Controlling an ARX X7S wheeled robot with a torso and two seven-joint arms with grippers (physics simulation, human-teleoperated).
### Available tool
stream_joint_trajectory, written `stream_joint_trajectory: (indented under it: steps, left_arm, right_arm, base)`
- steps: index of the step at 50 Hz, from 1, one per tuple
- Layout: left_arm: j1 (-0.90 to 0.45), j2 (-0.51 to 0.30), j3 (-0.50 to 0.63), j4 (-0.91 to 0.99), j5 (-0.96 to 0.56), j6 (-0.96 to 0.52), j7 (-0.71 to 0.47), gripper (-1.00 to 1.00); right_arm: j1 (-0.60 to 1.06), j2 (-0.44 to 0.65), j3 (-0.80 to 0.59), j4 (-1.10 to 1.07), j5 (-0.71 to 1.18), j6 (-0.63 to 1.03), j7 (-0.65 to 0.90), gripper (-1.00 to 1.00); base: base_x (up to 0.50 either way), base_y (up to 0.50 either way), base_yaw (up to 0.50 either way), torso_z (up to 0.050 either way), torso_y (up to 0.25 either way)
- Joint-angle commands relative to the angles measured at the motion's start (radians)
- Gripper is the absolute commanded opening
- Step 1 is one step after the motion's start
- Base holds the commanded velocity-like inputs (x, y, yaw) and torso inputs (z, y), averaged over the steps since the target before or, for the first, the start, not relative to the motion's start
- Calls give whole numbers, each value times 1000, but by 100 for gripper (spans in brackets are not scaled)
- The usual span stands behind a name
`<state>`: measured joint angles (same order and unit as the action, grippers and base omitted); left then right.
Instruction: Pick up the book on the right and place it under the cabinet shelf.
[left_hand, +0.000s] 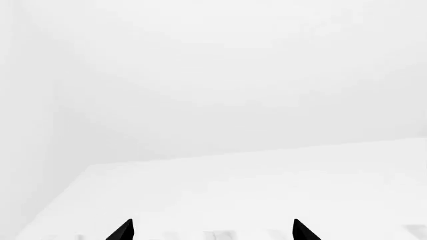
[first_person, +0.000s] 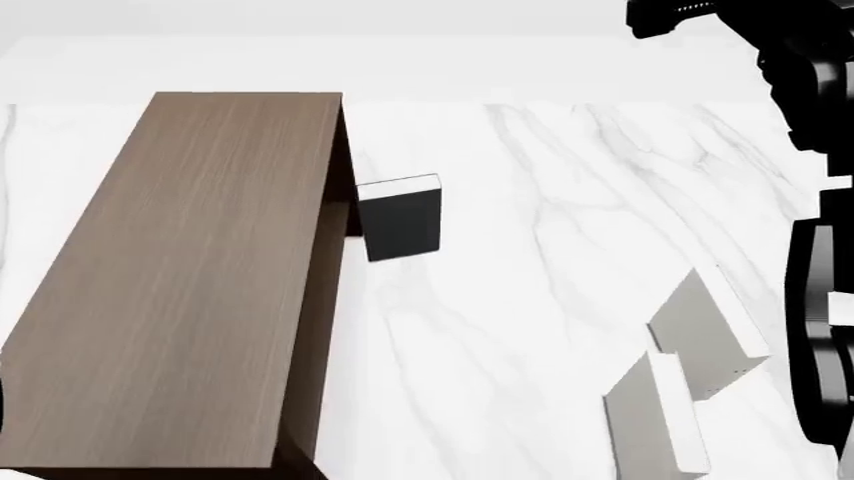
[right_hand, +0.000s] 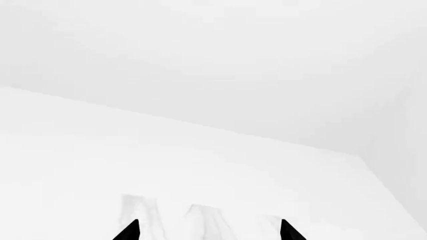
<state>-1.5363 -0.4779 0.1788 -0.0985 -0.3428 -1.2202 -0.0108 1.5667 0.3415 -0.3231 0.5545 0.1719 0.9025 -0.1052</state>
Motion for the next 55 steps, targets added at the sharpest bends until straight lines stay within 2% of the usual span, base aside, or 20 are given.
stream_joint_trajectory:
  steps: [1,18,35,43,55]
  left_arm:
    - [-2,-1,4,-3,-2,0,0,100]
    - [0,-4,2,1,-8,-3,-1,100]
    - [-3,-10,5,8,-16,-15,3,100]
    - [1,-18,-1,16,-20,-22,3,100]
    - [-4,-24,0,31,-32,-30,12,100]
  right_arm:
    - [5,0,-3,5,1,-1,-2,100]
    - [9,-5,-7,9,3,-1,0,100]
    - [9,19,-22,-15,3,18,-16,100]
    - [13,70,-61,-71,-1,84,-61,100]
    - [45,209,-177,-248,17,292,-210,100]
  base:
    - [0,0,0,0,-197]
    - [0,0,0,0,-179]
    - [0,0,0,0,0]
    - [0,0,0,0,0]
    - [0,0,0,0,0]
